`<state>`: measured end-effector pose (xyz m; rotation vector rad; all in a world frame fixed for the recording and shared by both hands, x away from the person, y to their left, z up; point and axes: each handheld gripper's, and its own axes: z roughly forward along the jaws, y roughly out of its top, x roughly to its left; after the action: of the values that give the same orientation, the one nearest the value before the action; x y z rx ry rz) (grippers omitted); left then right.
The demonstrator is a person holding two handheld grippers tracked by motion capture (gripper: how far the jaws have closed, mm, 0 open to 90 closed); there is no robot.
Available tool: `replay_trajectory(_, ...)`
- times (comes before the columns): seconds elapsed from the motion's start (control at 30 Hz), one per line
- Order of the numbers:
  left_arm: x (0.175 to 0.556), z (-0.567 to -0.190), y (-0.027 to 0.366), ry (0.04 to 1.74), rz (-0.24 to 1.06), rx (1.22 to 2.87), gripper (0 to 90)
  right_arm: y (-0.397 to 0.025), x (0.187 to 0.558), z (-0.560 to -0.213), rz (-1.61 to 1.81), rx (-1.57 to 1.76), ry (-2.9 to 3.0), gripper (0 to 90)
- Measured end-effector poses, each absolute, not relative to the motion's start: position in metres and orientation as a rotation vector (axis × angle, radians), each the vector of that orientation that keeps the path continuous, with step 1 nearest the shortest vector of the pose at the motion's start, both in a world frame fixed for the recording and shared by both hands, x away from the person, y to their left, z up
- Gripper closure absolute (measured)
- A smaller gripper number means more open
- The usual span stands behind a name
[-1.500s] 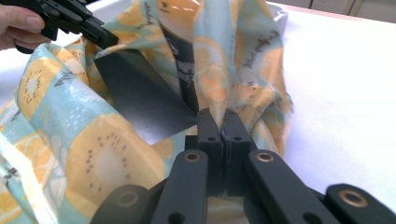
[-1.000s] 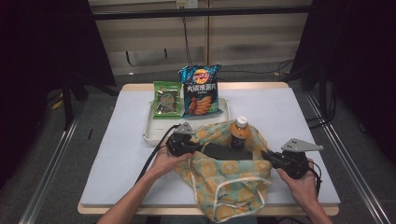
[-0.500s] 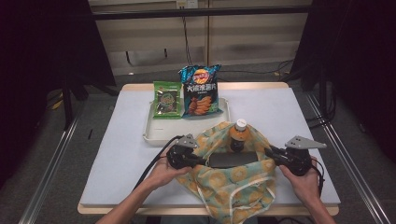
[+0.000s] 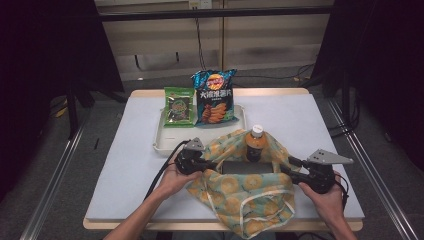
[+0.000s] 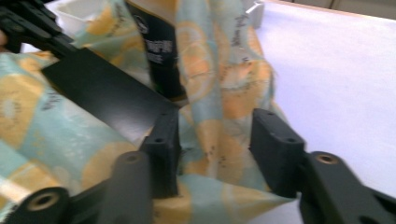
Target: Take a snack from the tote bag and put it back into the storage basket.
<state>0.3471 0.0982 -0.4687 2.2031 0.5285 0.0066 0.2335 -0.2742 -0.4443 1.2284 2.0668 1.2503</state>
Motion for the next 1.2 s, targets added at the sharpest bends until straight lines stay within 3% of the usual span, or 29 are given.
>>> replay_trajectory(0.3,0.339,-0.446,0.112,0.513,0.020,2.093,72.9,-0.269,0.228,-0.438,1.312,1.201,2.059,33.6)
replay_trajectory(0.5,0.334,-0.432,0.118,0.509,0.045,2.039,60.6,-0.276,0.226,-0.430,1.373,1.220,1.996,26.8)
replay_trajectory(0.67,0.325,-0.422,0.117,0.455,0.058,2.017,60.7,-0.278,0.224,-0.426,1.398,1.220,1.976,25.8)
replay_trajectory(0.93,0.314,-0.412,0.098,0.314,0.013,2.007,73.6,-0.275,0.225,-0.427,1.389,1.205,1.995,27.4)
replay_trajectory(1.2,0.323,-0.418,0.065,0.296,-0.024,2.059,74.9,-0.273,0.224,-0.428,1.399,1.184,2.011,32.9)
